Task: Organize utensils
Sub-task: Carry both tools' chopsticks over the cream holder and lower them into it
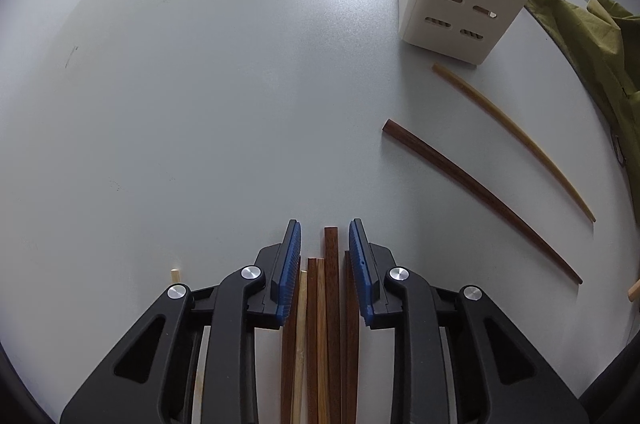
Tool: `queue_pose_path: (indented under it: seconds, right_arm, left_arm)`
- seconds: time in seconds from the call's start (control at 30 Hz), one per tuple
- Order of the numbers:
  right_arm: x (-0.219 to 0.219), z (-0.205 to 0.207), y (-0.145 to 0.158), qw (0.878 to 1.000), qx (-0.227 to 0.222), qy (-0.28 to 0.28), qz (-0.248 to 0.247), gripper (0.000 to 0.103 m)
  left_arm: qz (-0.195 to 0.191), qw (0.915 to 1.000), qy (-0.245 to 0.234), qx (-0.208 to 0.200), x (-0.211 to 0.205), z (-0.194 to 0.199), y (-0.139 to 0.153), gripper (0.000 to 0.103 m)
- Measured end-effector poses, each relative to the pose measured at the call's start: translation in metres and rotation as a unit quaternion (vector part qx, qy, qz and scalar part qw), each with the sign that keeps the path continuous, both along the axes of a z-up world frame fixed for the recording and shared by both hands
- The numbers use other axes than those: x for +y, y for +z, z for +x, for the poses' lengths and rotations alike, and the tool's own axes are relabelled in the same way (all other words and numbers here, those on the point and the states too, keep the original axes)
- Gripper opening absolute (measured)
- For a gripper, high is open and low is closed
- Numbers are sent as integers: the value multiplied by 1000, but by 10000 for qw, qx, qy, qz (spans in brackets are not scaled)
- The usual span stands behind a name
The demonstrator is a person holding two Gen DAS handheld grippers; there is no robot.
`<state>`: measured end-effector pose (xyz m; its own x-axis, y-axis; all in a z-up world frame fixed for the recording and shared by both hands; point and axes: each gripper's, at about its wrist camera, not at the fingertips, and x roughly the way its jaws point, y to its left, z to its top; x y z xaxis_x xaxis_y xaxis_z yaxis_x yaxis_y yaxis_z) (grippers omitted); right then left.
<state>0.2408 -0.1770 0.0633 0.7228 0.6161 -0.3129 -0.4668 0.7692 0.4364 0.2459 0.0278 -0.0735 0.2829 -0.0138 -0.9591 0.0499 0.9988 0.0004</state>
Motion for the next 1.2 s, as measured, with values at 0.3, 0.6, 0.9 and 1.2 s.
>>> queue_pose_path:
  seconds: [0.3, 0.6, 0.9, 1.2]
  right_arm:
    - [-2, 3, -2, 10000, 47, -46, 40, 6]
    - [-6, -4, 4, 9998, -132, -76, 132, 6]
    - [-8, -10, 15, 9990, -380, -153, 202, 6]
    - [0, 19, 67, 9944, -1002, -328, -9, 6]
  left_arm:
    - [32, 10000, 75, -20, -2, 5, -10, 7]
    - [-815, 9906, 90, -1095, 19, -30, 79, 6]
    - [-1318, 9695, -147, -2060, 21, -49, 175, 6]
    - [-1468, 9475, -340, -2822, 21, -43, 260, 6]
